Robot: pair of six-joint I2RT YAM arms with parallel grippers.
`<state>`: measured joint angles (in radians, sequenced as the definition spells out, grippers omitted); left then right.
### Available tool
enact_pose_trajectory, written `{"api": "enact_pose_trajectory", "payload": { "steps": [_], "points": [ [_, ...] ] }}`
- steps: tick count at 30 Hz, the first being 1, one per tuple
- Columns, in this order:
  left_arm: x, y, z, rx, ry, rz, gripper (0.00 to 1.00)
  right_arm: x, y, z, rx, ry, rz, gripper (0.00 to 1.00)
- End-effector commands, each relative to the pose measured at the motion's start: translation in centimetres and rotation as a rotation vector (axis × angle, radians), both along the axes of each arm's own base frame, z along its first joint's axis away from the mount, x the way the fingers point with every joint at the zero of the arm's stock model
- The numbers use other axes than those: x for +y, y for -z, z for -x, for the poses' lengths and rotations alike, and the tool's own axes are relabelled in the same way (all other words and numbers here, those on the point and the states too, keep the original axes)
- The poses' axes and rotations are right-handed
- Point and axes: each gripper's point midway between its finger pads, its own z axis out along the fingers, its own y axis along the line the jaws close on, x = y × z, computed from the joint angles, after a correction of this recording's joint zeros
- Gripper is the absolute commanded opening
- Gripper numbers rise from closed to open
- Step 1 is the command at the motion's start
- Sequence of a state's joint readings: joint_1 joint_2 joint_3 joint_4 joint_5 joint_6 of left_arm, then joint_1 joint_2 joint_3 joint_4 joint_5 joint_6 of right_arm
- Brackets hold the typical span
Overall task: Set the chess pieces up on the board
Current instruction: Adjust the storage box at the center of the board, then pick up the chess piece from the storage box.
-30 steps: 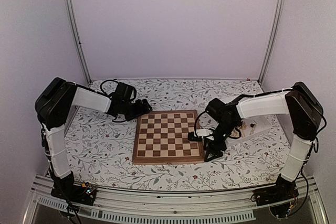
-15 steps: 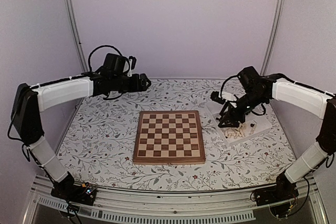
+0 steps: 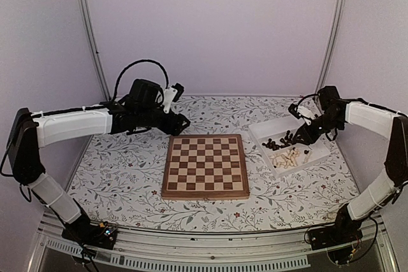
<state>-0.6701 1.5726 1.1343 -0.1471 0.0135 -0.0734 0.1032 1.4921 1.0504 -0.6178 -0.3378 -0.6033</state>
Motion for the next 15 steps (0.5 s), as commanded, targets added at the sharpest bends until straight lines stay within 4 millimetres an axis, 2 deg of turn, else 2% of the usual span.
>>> {"api": "enact_pose_trajectory", "payload": {
  "steps": [1,7,15],
  "points": [
    [-0.2,-1.8,-0.5,-0.069,0.025,-0.009,0.78,-0.9,2.4,-0.5,0.055,0.068,0.038,0.44],
    [-0.2,-2.0,-0.2,-0.065,0.039,-0.008,0.78,-1.4,3.7,-0.5,0.092,0.093,0.064,0.44],
    [-0.4,-1.6,-0.2,-0.047,0.045,-0.019,0.78,-1.4,5.5,0.5,0.159,0.079,0.073,0.45]
  ]
}}
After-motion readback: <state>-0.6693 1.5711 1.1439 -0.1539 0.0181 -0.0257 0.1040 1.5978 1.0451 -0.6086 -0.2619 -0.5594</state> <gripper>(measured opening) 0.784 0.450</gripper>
